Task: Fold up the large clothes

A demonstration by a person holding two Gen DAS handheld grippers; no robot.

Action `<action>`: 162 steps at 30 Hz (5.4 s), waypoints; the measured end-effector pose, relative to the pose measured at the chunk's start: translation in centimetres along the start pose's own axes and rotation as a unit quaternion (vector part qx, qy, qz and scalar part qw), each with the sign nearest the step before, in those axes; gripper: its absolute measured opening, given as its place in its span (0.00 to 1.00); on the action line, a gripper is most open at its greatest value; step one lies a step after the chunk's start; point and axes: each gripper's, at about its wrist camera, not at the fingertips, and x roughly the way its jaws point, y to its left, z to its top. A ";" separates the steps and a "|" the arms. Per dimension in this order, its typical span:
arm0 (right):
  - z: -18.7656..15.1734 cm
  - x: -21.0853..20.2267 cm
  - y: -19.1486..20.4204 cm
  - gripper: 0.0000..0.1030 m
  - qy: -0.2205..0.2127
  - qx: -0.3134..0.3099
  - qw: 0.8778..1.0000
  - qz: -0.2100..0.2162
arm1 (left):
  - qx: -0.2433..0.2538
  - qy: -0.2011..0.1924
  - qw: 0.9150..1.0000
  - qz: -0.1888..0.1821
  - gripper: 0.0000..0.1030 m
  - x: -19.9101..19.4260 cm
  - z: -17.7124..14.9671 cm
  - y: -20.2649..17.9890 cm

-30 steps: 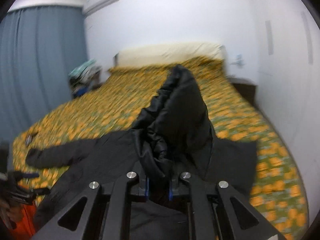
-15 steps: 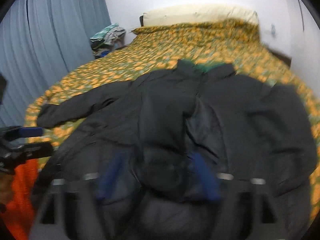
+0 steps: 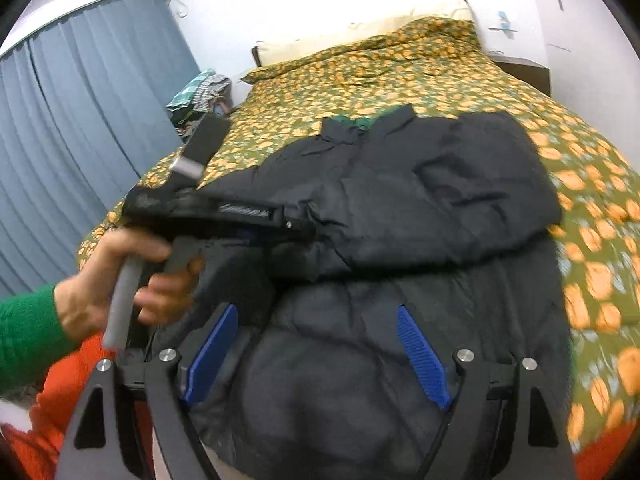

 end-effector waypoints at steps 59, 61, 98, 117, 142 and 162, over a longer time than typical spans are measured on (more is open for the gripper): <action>22.3 28.0 -20.2 0.74 0.107 0.106 0.983 -0.108 | -0.051 -0.087 0.986 0.136 0.21 4.2 8.7 17.0; 22.2 27.5 -19.9 0.74 0.107 0.103 0.983 -0.110 | -0.052 -0.088 0.986 0.135 0.21 4.2 8.7 17.1; 8.4 6.9 -5.6 0.92 0.014 0.079 0.997 0.000 | -0.126 -0.112 0.976 0.137 0.82 -10.5 -5.2 17.1; 7.9 5.1 1.1 0.92 0.015 0.032 0.999 0.031 | -0.593 -0.182 0.773 0.133 0.84 -14.0 -18.5 45.1; 5.3 4.3 -0.5 0.92 0.008 0.091 0.995 0.049 | -0.017 -0.318 0.900 0.298 0.06 -20.0 2.6 13.1; 8.1 1.9 -9.0 0.92 -0.029 0.127 0.991 0.006 | 0.180 -0.192 0.943 0.202 0.83 -1.0 -0.1 -4.5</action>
